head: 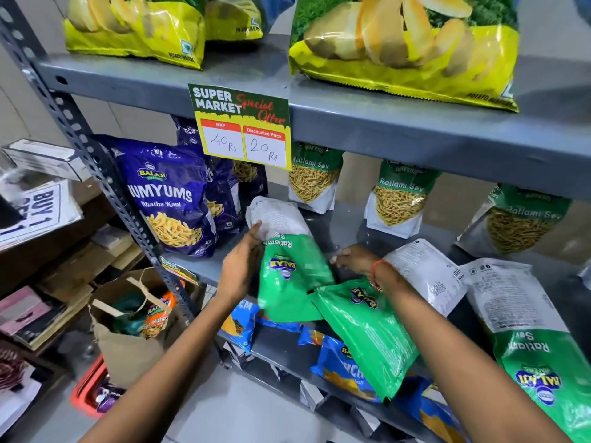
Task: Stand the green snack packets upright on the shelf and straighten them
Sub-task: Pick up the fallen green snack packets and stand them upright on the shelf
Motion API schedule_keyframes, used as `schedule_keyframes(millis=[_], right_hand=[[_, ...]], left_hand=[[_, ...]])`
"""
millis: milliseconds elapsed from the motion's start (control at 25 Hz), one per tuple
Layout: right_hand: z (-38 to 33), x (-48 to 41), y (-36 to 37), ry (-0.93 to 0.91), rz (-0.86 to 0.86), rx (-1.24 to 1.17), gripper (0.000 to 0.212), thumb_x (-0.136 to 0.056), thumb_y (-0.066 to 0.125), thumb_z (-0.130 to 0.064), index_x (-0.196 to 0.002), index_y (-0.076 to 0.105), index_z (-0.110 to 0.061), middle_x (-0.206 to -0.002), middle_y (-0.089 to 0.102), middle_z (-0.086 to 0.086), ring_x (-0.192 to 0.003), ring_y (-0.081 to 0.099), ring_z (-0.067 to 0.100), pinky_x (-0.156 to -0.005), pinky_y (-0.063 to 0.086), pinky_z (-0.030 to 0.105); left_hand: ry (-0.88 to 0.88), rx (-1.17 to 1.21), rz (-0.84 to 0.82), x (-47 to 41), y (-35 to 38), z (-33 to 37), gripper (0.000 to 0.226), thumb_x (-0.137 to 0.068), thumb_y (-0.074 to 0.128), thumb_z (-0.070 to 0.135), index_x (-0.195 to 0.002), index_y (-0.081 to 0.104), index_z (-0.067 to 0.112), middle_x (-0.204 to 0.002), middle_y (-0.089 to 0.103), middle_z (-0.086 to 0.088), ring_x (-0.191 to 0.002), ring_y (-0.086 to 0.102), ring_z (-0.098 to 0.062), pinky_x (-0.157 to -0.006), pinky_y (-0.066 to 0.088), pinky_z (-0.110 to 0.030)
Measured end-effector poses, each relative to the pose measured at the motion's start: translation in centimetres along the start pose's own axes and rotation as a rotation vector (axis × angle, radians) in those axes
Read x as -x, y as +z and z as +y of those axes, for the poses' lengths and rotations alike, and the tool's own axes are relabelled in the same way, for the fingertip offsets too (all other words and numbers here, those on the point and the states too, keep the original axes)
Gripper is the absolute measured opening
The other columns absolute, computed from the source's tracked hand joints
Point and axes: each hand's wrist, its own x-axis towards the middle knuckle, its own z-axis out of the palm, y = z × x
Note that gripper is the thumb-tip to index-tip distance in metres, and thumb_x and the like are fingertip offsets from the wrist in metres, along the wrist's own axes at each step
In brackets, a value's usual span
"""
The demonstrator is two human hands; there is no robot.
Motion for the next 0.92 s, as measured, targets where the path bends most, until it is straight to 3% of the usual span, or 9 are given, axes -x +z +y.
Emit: schedule_keyframes(millis=[80,200,320,440,480,560,640,760,920], right_hand=[[-1.0,-0.1,-1.3,-0.004,0.055,-0.110,0.020,-0.092,0.052,-0.016,-0.087,0.064,-0.001,-0.083,0.064,0.013,-0.075,0.055,0.020,-0.072,0.043,0.025],[-2.0,0.7,-1.3,0.060,-0.033,-0.263,0.025,-0.095,0.045,-0.013,-0.113,0.054,0.001,-0.100,0.058,0.012,-0.084,0.056,0.020,-0.081,0.047,0.032],[-2.3,1.5,1.7,0.097,-0.215,-0.429,0.014,-0.096,0.041,-0.010,-0.107,0.050,-0.011,-0.078,0.059,0.002,-0.066,0.056,0.011,-0.066,0.048,0.025],[-2.7,1.5,3.1,0.094,-0.182,-0.663,0.025,-0.096,0.035,-0.004,-0.081,0.053,-0.015,-0.048,0.066,-0.003,-0.044,0.061,0.007,-0.048,0.056,0.023],[-3.1,1.7,2.9,0.089,-0.187,-0.751,0.025,-0.095,0.037,-0.006,-0.080,0.055,-0.016,-0.049,0.068,-0.005,-0.048,0.064,0.008,-0.054,0.059,0.025],[-3.1,1.8,2.5,0.036,-0.186,-0.902,0.020,-0.094,0.042,-0.010,-0.099,0.061,-0.012,-0.078,0.073,-0.001,-0.080,0.068,0.021,-0.088,0.054,0.041],[-2.7,1.8,2.3,-0.029,-0.059,-0.933,0.033,-0.094,0.041,-0.005,-0.125,0.050,-0.004,-0.102,0.061,0.007,-0.089,0.064,0.025,-0.104,0.040,0.052],[-3.1,1.5,1.7,-0.059,0.163,-0.972,0.032,-0.096,0.032,-0.002,-0.123,0.047,-0.005,-0.089,0.059,0.008,-0.058,0.063,0.009,-0.101,0.041,0.049],[-3.6,0.7,0.6,-0.116,0.282,-1.065,0.020,-0.096,0.034,-0.012,-0.106,0.051,-0.010,-0.081,0.056,0.006,-0.071,0.052,0.015,-0.087,0.048,0.038]], left_hand=[[-0.007,0.008,0.078,-1.4,-0.2,1.0,0.014,-0.094,0.049,0.034,-0.097,0.058,0.044,-0.108,0.072,0.005,-0.084,0.062,0.010,-0.067,0.044,-0.005],[-0.055,0.189,-0.006,-3.2,-0.1,2.9,0.019,-0.092,0.049,0.011,-0.081,0.049,0.027,-0.118,0.065,-0.010,-0.073,0.054,0.014,-0.064,0.037,-0.005],[-0.102,0.240,-0.046,-4.7,-0.2,4.8,0.009,-0.091,0.050,0.014,-0.097,0.054,0.018,-0.093,0.062,-0.004,-0.081,0.053,-0.009,-0.060,0.037,-0.014],[-0.244,0.370,-0.076,-6.2,-0.6,5.3,0.011,-0.092,0.046,0.002,-0.085,0.052,0.006,-0.113,0.056,-0.009,-0.075,0.054,-0.013,-0.055,0.046,-0.014],[-0.346,0.435,-0.080,-6.6,-0.8,5.2,0.014,-0.093,0.044,-0.001,-0.089,0.054,0.007,-0.120,0.054,-0.009,-0.081,0.056,-0.013,-0.062,0.050,-0.012],[-0.423,0.427,-0.035,-8.1,-1.5,5.6,0.023,-0.092,0.047,-0.002,-0.114,0.053,0.000,-0.125,0.056,-0.015,-0.093,0.055,-0.015,-0.078,0.049,-0.023],[-0.352,0.487,-0.010,-9.0,-1.8,6.0,0.023,-0.091,0.046,-0.003,-0.111,0.056,-0.003,-0.110,0.061,-0.021,-0.091,0.053,-0.019,-0.077,0.043,-0.029],[-0.314,0.523,0.022,-9.9,-1.5,5.7,0.022,-0.093,0.044,0.000,-0.112,0.053,-0.004,-0.111,0.062,-0.026,-0.103,0.060,-0.033,-0.089,0.050,-0.044],[-0.474,0.600,-0.040,-11.0,-0.2,4.3,0.029,-0.096,0.044,0.015,-0.119,0.046,-0.003,-0.122,0.059,-0.024,-0.111,0.059,-0.035,-0.092,0.052,-0.053]])
